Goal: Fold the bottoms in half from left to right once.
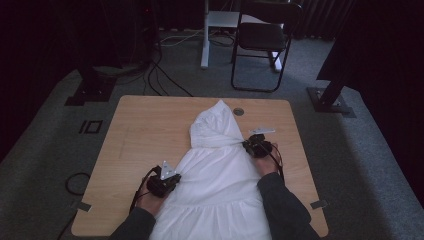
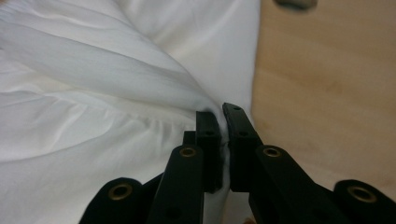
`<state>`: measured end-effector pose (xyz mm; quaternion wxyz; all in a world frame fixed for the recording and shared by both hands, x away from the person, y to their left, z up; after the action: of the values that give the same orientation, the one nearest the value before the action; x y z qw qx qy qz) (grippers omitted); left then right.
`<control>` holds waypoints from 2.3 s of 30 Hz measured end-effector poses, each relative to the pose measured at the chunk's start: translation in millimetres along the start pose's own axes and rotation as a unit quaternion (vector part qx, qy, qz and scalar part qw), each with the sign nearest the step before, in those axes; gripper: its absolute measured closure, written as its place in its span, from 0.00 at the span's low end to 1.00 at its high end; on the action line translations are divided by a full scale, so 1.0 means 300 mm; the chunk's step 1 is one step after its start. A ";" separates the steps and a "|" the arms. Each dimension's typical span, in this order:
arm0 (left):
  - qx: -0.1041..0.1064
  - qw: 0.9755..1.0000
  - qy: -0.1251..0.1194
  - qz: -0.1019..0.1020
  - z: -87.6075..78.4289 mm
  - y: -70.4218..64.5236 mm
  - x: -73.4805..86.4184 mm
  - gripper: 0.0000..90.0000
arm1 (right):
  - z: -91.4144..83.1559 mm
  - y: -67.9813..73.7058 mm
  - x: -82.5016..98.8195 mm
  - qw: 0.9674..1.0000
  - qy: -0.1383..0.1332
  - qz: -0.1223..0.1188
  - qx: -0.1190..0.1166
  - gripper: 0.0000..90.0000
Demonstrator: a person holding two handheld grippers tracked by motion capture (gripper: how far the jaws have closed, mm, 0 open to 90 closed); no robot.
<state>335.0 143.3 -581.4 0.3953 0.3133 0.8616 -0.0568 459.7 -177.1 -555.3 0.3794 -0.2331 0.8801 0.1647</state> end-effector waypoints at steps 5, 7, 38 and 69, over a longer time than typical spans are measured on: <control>0.011 1.000 0.014 0.014 -0.018 -0.016 0.005 0.96 | 0.054 0.000 0.054 0.999 0.028 0.010 -0.016 0.94; 0.018 0.999 0.031 0.024 -0.031 -0.023 0.003 0.95 | 0.057 0.008 0.058 0.999 0.027 0.009 -0.020 0.94; 0.070 0.997 0.002 0.012 0.061 -0.047 -0.073 0.97 | -0.099 0.168 0.186 0.991 0.091 -0.067 -0.073 0.77; 0.057 0.998 -0.013 0.011 0.063 -0.056 -0.067 0.96 | 0.029 0.000 -0.157 0.999 -0.028 0.010 -0.015 0.94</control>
<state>347.3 113.5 -582.5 0.3887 0.3438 0.8483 -0.1058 493.3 -159.5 -526.0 0.3987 -0.2254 0.8688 0.1881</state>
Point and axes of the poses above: each handheld gripper's, and its own axes: z roughly forward along the jaws, x roughly out of its underside, y roughly to its left, the point moved 4 cm from there along z, roughly forward along the jaws, and after that the axes turned 6 degrees about -x, right-handed, at the moved point
